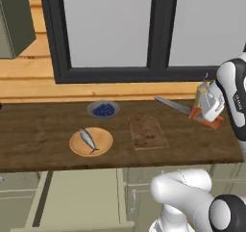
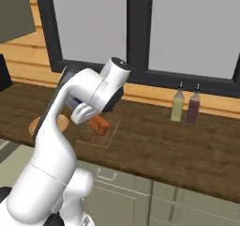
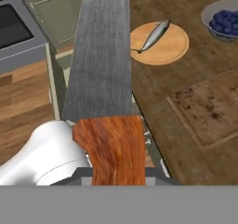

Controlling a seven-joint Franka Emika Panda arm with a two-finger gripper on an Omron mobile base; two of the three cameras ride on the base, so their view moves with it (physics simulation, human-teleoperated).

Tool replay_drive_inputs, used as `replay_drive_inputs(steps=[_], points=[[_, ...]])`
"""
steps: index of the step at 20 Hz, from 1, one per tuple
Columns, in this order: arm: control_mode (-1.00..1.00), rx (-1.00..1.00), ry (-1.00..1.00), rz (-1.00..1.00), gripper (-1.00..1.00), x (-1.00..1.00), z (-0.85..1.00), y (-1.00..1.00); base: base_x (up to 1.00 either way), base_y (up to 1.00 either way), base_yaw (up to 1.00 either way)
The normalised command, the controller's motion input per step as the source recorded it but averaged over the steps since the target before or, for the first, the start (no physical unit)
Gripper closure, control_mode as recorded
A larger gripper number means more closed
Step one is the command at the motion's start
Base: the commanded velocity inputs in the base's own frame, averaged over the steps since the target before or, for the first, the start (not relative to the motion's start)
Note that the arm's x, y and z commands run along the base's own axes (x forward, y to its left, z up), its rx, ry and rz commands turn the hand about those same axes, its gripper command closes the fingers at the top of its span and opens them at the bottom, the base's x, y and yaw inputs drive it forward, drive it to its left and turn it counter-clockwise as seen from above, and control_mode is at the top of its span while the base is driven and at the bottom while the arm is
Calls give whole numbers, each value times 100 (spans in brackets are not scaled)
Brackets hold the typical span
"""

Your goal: Pick up the knife from the drawer and place it on the cutting board. Then place the meat from the plate to the cutting board.

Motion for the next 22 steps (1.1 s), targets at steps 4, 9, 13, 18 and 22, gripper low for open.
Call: replay_drive_inputs(steps=[4,9,13,18,22], points=[[100,0,0,0,100,0,0,0,20,-34,54],[100,0,0,0,100,0,0,0,44,-55,43],[100,0,0,0,100,0,0,0,17,-93,28],[-100,0,0,5,100,10,-4,0,22,-16,21],[-100,0,3,-3,100,77,-25,0,0,0,0]])
